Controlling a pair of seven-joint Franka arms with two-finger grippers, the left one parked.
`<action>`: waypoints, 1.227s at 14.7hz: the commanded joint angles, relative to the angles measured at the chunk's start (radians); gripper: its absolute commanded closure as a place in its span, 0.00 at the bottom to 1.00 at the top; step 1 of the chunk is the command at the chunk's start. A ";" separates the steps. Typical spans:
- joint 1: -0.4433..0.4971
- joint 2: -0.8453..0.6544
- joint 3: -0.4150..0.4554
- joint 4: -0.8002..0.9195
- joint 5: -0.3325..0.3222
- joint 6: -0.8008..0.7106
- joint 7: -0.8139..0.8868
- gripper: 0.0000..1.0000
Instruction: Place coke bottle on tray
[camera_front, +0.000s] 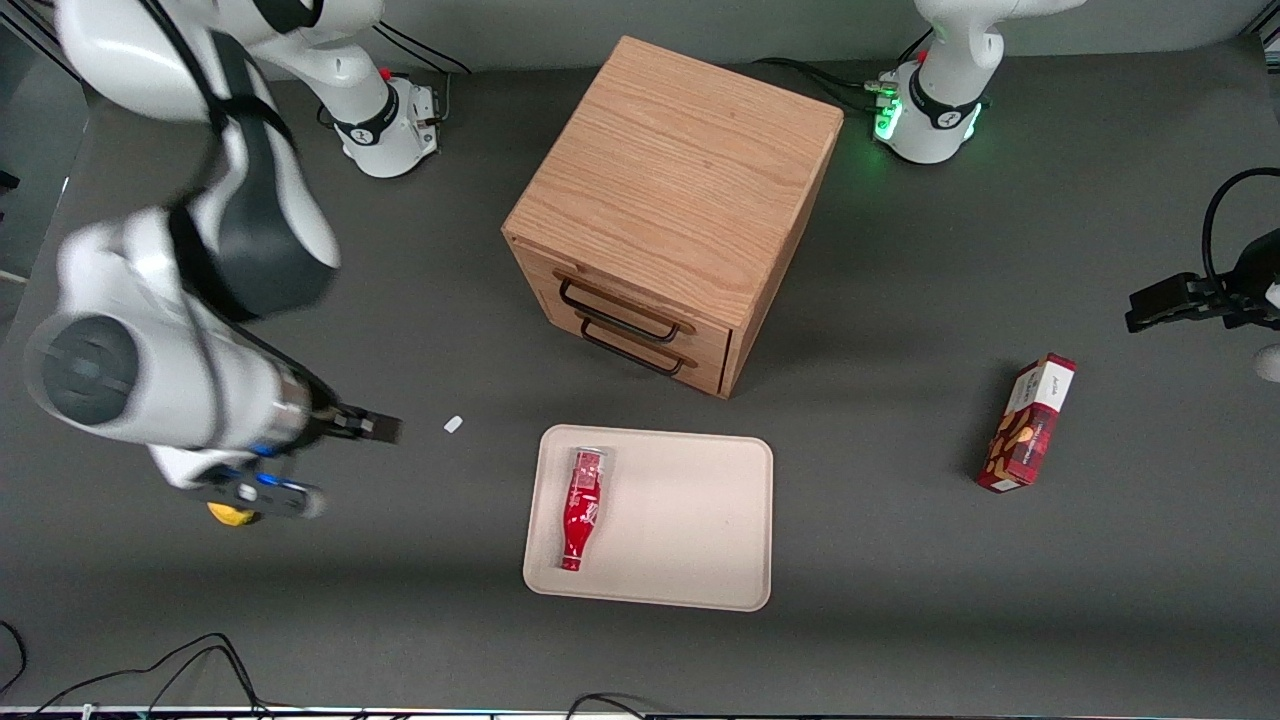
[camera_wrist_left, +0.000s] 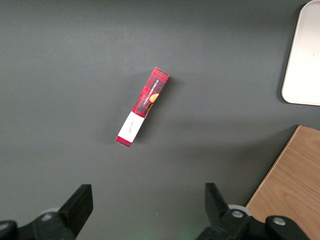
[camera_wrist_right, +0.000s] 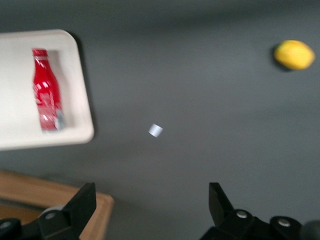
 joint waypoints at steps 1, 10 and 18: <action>-0.087 -0.249 0.017 -0.252 0.015 -0.040 -0.166 0.00; -0.254 -0.513 0.132 -0.516 0.009 0.011 -0.169 0.00; -0.175 -0.580 0.031 -0.589 0.013 0.055 -0.161 0.00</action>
